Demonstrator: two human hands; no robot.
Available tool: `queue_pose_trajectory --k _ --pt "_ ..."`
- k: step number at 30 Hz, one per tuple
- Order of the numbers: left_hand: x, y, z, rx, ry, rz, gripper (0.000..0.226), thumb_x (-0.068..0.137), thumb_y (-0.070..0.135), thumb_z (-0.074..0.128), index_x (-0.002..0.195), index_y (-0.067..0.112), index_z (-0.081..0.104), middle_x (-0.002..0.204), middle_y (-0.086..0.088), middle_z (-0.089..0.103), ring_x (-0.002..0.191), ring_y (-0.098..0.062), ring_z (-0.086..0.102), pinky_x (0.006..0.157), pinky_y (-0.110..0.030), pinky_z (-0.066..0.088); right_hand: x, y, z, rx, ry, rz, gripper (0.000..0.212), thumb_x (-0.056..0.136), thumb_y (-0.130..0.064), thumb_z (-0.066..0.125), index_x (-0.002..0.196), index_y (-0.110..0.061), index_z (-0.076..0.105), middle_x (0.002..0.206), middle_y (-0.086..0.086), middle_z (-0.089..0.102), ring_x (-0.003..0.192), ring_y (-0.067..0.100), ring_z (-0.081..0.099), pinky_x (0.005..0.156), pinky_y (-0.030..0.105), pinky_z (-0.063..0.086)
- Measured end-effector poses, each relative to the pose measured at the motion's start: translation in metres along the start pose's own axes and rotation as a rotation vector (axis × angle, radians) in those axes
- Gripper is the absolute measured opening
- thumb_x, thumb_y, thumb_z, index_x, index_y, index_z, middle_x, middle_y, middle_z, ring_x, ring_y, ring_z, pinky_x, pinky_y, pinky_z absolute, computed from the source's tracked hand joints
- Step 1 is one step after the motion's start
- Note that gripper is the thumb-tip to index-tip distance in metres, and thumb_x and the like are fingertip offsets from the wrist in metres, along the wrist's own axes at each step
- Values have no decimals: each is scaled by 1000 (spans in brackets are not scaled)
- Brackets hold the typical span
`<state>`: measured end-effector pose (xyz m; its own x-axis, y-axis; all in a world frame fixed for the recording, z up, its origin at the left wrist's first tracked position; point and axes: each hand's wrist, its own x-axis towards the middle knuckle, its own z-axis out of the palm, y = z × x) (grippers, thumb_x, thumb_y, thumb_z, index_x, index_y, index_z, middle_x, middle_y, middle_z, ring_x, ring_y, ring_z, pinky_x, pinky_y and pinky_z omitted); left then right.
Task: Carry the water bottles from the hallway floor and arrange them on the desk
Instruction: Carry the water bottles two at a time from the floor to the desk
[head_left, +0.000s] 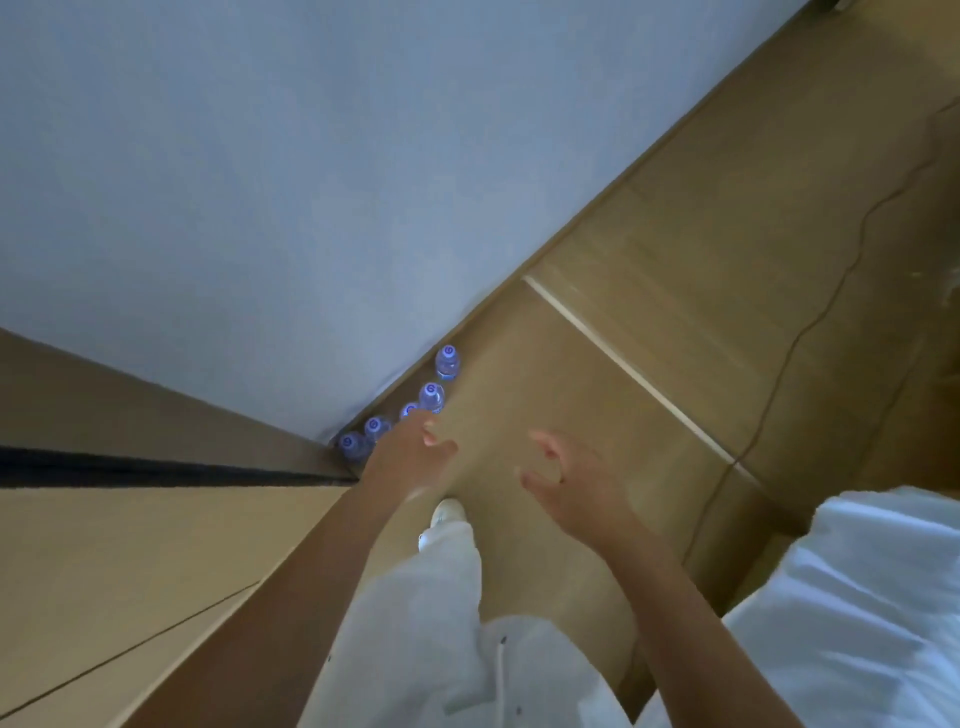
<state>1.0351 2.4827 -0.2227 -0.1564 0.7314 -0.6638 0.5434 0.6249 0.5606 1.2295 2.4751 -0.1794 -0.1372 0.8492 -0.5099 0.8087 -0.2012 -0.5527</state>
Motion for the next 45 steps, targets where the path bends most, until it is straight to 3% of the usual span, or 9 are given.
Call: queue_pose_trajectory --k 7,12,16,19,28,34,37,40,45 --pt "100 -11 17 45 -5 -180 46 88 28 59 128 10 47 122 -4 56 111 -19 53 84 -20 33 122 14 -4 68 -97 -40 46 85 -26 66 127 -11 53 126 2 56 116 12 52 94 13 34" --pt "169 -51 65 -327 159 -450 47 81 19 71 120 3 50 100 -9 53 72 -12 48 50 -14 31 217 39 39 -97 -305 -161 49 86 -27 65 129 -9 50 130 5 54 118 17 51 101 23 35" --pt "235 -99 125 -510 303 -548 59 75 18 77 124 8 47 106 -7 52 87 -25 57 71 -31 48 295 76 85 -172 -383 -205 52 86 -30 64 132 -10 48 129 3 53 119 16 49 99 22 34" --pt "287 -138 157 -507 381 -581 69 72 28 79 129 15 43 122 -8 54 105 -28 55 87 -38 46 351 101 131 -260 -456 -239 53 86 -33 63 132 -11 46 129 2 52 119 15 48 98 22 34" --pt "404 -242 211 -299 342 -446 95 71 31 80 145 20 21 140 -10 42 123 -31 46 90 -34 39 473 168 282 -433 -464 -341 67 80 -31 70 136 -12 39 136 5 43 122 20 46 96 24 32" --pt "451 -275 217 -504 303 -311 107 70 27 80 151 19 11 145 -1 39 128 -15 42 92 -19 31 519 184 342 -401 -411 -407 72 68 -23 80 129 -9 43 126 4 52 117 20 50 80 11 30" --pt "463 -278 217 -476 305 -247 90 70 24 80 144 9 29 129 -7 51 117 -17 49 88 -27 41 532 185 350 -416 -473 -456 93 66 -21 83 142 -13 31 136 0 47 127 14 42 88 7 23" --pt "461 -280 215 -384 329 -213 56 69 21 80 116 4 54 102 -13 62 98 -30 61 80 -38 48 538 181 350 -441 -479 -476 76 68 -20 82 134 -14 43 125 0 56 118 17 52 95 19 36" --pt "424 -273 218 -332 367 -251 62 66 26 83 120 21 53 108 0 62 101 -23 59 88 -38 49 517 178 342 -551 -404 -444 51 72 -34 76 115 -17 56 112 3 64 105 24 59 88 35 46"
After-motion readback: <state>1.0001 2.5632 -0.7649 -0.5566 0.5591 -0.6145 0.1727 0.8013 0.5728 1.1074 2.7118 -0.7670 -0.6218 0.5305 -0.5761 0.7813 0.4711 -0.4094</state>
